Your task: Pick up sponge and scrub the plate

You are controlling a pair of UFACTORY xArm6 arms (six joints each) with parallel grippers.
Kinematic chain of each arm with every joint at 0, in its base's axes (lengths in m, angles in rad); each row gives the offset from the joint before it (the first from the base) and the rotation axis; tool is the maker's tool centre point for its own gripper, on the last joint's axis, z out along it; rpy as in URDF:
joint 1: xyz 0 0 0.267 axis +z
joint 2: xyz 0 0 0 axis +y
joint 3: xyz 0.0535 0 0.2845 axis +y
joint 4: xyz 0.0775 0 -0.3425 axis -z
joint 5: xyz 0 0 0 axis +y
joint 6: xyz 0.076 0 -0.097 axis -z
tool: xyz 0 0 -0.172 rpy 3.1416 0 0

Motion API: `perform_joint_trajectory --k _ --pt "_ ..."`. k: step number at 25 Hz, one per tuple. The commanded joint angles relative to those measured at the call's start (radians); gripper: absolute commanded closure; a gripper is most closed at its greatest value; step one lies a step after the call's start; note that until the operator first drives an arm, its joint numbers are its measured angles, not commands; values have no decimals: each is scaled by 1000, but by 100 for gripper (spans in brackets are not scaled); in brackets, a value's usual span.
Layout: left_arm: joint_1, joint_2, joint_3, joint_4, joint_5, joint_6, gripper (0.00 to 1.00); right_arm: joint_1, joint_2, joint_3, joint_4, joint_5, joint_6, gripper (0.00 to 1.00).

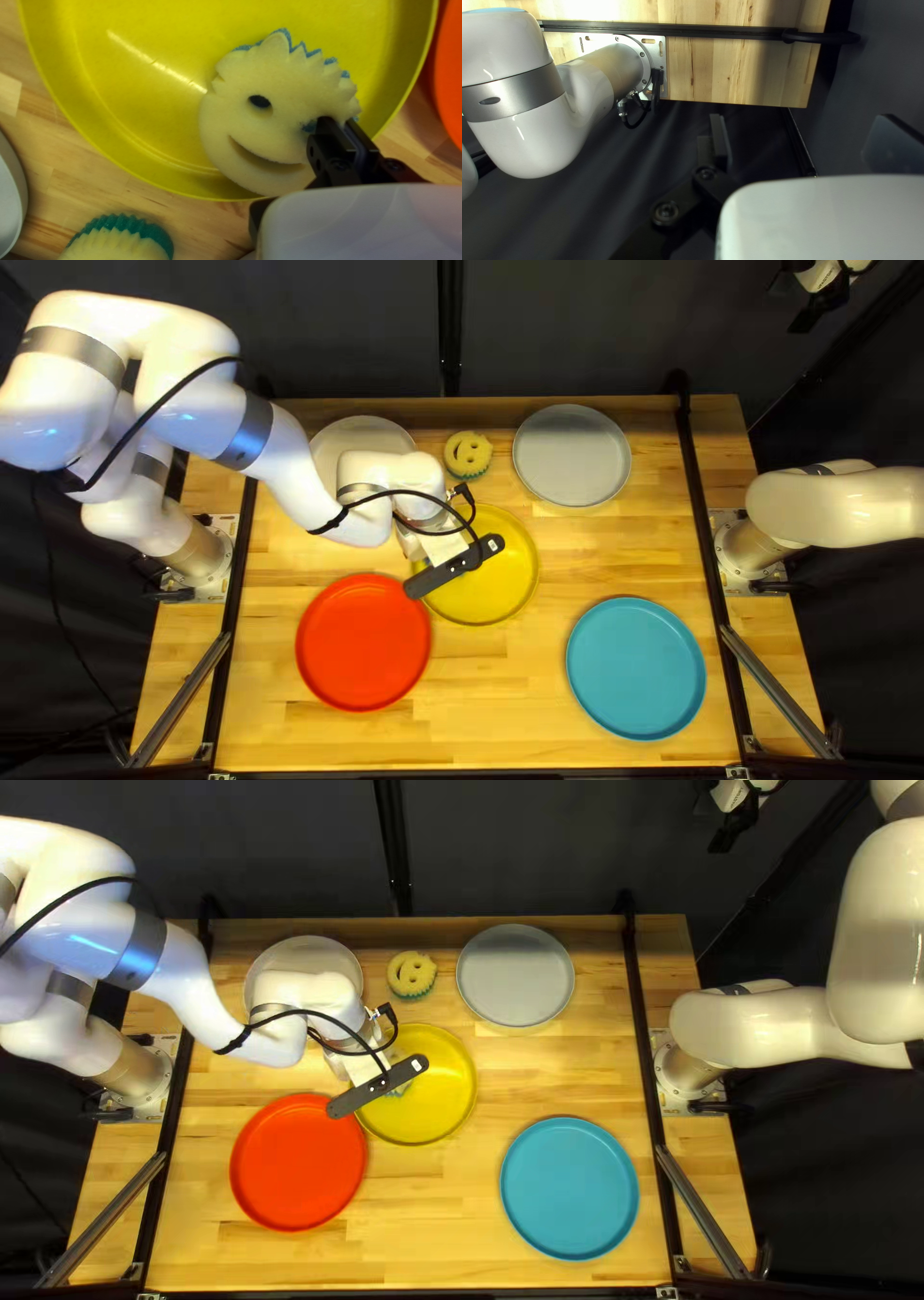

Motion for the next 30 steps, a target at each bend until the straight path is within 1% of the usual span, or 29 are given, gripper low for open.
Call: perform_joint_trajectory --k 1,5,10,12,14,17,20,22,26,30 --pt "28 39 -40 -12 6 42 100 0 0 0 0 0 0 0" --pt "41 74 -79 -18 13 68 100 0 0 0 0 0 0 0" --pt "49 146 -178 -13 41 93 100 0 0 0 0 0 0 0" --pt "47 191 -234 -6 54 99 100 0 0 0 0 0 0 0" --pt "42 218 -266 -4 59 103 100 0 0 0 0 0 0 0" --pt "35 248 -292 -5 58 113 100 0 0 0 0 0 0 0" --pt "30 221 -270 -2 55 100 100 0 0 0 0 0 0 0" --pt "19 155 -223 10 54 57 100 0 0 0 0 0 0 0" --pt "-31 55 -163 48 58 -42 100 0 0 0 0 0 0 0" --pt "-101 31 -165 64 56 -100 100 0 0 0 0 0 0 0"
